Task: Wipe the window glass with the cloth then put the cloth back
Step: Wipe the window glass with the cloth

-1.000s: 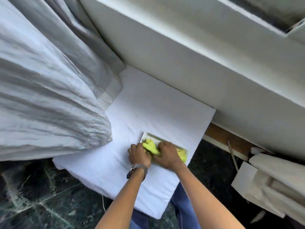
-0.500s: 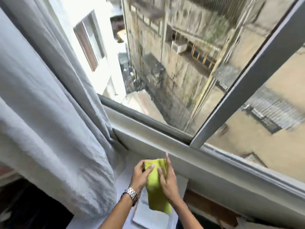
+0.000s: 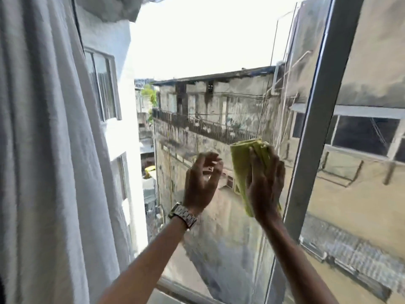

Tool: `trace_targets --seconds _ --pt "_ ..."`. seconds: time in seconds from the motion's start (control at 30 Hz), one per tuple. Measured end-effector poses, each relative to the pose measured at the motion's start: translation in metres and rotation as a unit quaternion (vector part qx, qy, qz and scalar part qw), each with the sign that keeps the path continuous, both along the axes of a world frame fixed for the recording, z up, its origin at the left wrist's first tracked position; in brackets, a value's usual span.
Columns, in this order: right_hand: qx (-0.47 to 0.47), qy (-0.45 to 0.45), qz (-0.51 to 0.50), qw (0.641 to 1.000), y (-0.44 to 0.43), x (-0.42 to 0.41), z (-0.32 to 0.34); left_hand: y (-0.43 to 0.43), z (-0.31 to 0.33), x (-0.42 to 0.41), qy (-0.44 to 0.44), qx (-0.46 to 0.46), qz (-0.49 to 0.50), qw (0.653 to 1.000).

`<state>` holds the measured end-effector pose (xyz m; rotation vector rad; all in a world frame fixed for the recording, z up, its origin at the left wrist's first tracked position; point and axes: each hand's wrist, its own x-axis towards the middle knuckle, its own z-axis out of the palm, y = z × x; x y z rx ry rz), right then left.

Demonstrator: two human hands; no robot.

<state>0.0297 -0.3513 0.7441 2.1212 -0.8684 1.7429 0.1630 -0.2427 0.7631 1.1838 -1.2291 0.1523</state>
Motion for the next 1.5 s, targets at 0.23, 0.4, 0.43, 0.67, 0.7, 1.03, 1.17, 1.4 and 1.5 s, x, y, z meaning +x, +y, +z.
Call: trace_targets --seconds 0.23,0.4,0.43,0.67,0.7,1.03,1.17,1.4,1.5 --pt "-0.067 -0.028 -0.106 0.992 -0.031 0.037 0.016 -0.024 0.099 0.158 -0.211 -0.069 0.302 0.927" --pt "-0.082 -0.001 -0.119 0.990 -0.052 0.047 -0.002 -0.047 0.101 0.234 -0.316 0.041 0.298 0.900" --pt "-0.084 0.003 -0.122 0.989 -0.054 0.048 -0.002 -0.053 0.098 0.237 -0.312 0.032 0.301 0.901" --pt "-0.099 -0.042 -0.158 0.982 -0.043 0.105 0.066 -0.081 0.084 0.254 -0.322 -0.089 0.309 0.890" --pt "-0.100 -0.049 -0.152 0.982 -0.039 0.120 0.079 -0.081 0.085 0.254 -0.324 -0.099 0.310 0.889" --pt "-0.221 0.279 -0.088 0.931 -0.017 0.181 -0.047 -0.081 0.082 0.263 -0.330 -0.146 0.293 0.885" --pt "-0.215 0.265 -0.109 0.933 -0.035 0.108 -0.020 -0.080 0.084 0.264 -0.334 -0.146 0.299 0.882" --pt "-0.117 -0.011 -0.176 0.977 -0.040 0.114 0.144 -0.083 0.084 0.266 -0.325 -0.150 0.296 0.886" --pt "-0.128 0.000 -0.150 0.980 -0.027 0.167 0.133 -0.085 0.083 0.271 -0.332 -0.150 0.288 0.886"
